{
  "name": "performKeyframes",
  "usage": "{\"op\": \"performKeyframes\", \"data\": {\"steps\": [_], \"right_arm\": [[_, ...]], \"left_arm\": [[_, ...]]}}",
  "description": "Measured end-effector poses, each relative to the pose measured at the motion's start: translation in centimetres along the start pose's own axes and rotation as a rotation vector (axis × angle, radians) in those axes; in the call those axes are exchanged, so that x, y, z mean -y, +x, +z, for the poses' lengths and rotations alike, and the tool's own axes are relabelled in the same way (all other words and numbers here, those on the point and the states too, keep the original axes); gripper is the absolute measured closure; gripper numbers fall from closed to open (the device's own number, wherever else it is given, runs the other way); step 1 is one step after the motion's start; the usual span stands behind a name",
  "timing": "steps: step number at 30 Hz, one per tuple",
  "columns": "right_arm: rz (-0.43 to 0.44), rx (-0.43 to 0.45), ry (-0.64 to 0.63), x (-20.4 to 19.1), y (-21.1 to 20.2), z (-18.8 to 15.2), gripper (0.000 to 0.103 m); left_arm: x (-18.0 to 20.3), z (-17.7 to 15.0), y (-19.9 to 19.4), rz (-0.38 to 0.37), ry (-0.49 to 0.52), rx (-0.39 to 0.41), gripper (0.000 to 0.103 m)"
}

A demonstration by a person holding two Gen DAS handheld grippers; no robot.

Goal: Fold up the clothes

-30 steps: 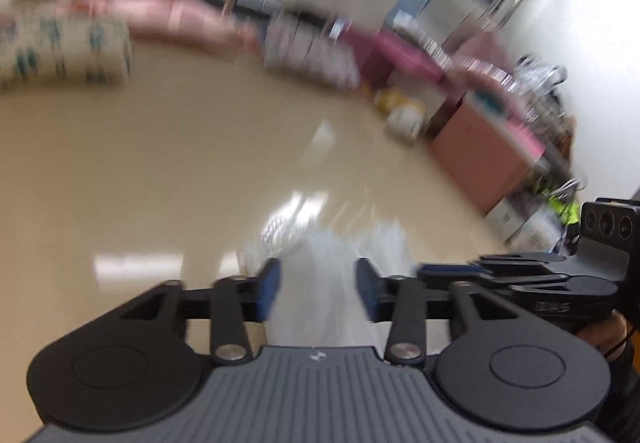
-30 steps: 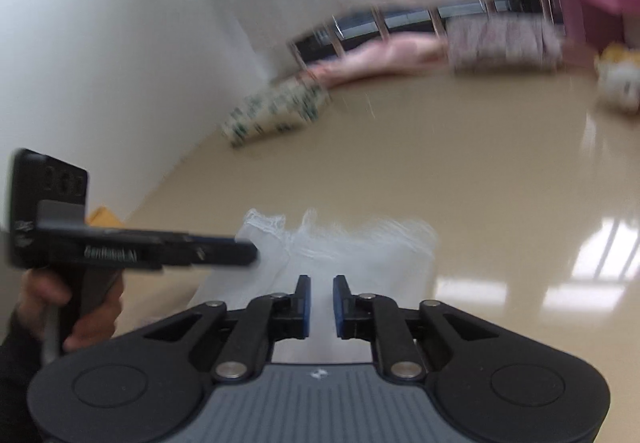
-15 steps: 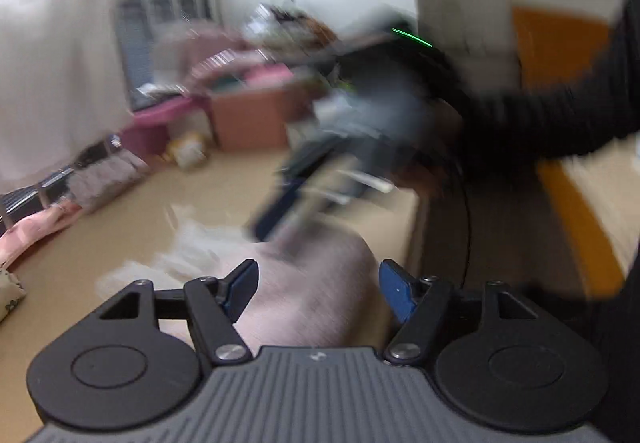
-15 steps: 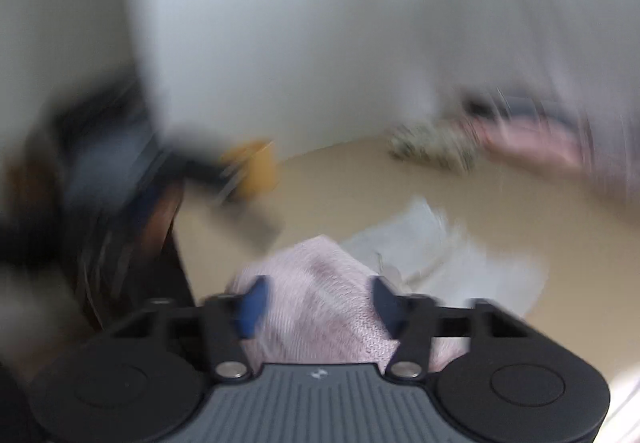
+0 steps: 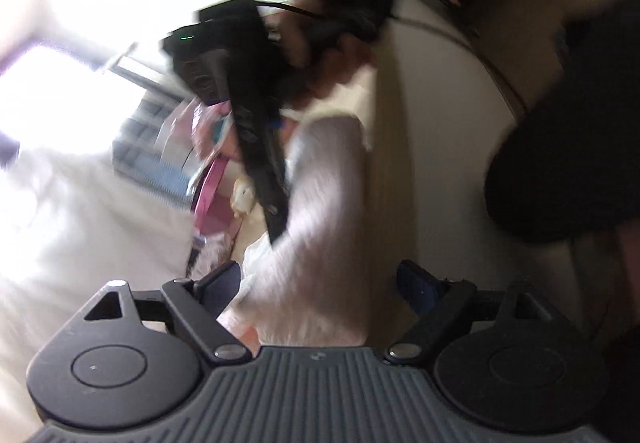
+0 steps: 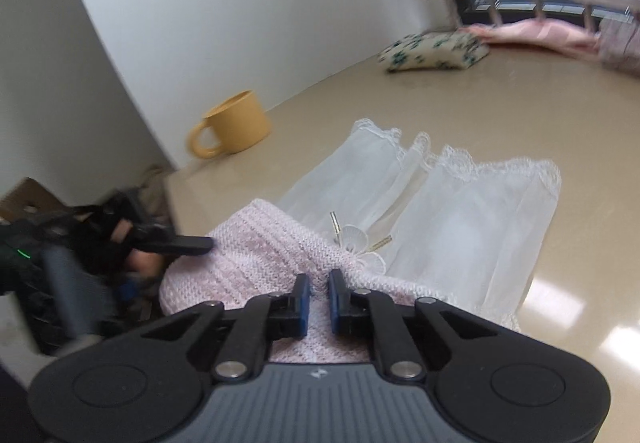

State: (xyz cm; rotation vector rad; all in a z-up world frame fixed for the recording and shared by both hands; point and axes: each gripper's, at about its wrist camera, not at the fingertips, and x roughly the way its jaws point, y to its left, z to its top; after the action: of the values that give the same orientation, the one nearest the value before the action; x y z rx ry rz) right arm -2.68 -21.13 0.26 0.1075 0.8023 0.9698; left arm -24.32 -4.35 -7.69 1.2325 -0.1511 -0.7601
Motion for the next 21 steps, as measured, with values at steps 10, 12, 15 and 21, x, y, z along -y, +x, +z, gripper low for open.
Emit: {"op": "performKeyframes", "data": {"steps": [10, 12, 15, 21], "right_arm": [[-0.024, 0.198, -0.4, -6.0, -6.9, -2.8, 0.0], [-0.096, 0.143, -0.583, -7.4, -7.0, -4.3, 0.002], [-0.185, 0.008, -0.774, -8.2, -4.9, -6.2, 0.015], [-0.161, -0.006, -0.717, -5.4, -2.1, -4.2, 0.06]], "left_arm": [[-9.2, -3.2, 2.5, -0.35, -0.6, 0.008, 0.042], [-10.7, -4.2, 3.2, -0.398, -0.695, 0.016, 0.043], [-12.5, -5.7, 4.2, -0.471, -0.809, 0.021, 0.043], [-15.4, -8.8, 5.6, -0.477, -1.074, -0.027, 0.05]]}}
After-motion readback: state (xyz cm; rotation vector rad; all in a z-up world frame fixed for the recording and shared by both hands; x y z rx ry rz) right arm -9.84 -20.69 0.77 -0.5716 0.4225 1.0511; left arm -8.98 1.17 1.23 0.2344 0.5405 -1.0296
